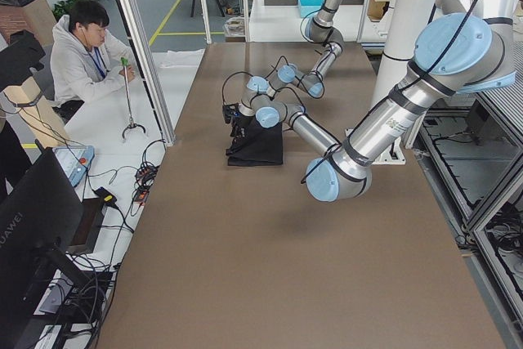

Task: Fold clothes
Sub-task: 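Lower the folded edge onto the shirt and open both grippers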

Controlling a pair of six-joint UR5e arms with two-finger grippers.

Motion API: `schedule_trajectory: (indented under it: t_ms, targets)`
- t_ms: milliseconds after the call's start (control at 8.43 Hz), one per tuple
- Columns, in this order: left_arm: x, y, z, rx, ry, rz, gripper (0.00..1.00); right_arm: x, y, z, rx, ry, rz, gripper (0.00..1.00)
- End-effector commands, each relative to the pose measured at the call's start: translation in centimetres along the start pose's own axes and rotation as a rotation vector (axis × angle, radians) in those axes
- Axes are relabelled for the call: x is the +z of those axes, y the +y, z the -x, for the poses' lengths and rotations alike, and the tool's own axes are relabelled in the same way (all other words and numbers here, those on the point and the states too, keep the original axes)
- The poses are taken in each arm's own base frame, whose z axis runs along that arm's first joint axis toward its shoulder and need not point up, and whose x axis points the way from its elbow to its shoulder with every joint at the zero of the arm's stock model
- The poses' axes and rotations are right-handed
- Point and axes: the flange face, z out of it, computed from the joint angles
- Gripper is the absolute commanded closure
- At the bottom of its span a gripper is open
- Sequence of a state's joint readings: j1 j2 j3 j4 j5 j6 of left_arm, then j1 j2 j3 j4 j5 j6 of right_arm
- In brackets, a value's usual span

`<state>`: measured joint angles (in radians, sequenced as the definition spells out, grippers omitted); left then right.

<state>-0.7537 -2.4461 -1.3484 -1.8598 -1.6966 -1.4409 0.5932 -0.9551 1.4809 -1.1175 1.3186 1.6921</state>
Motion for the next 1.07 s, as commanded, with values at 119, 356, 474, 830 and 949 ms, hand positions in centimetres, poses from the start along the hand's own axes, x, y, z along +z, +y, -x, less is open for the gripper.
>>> schedule_trajectory:
  t_ms: [119,356,474,830,949]
  targets:
    - [-2.7,0.3,1.5,0.006,0.055,-0.011,0.00,-2.6,-1.3,1.0,0.096,-0.084,0.010,0.11]
    - [-2.8,0.4,1.9,0.006,0.057,-0.011,0.00,-3.3,1.6,-0.1,0.263,-0.078,0.053,0.34]
    - [-2.9,0.4,1.9,0.007,0.059,-0.010,0.00,-3.2,3.8,-0.2,0.254,-0.073,0.066,0.42]
    - [-2.5,0.4,2.4,0.006,0.051,-0.009,0.00,-3.2,8.3,-0.4,0.207,-0.070,0.056,0.37]
    - [-2.3,0.5,2.7,0.007,0.048,-0.008,0.00,-3.1,9.0,0.0,0.203,-0.075,0.038,0.38]
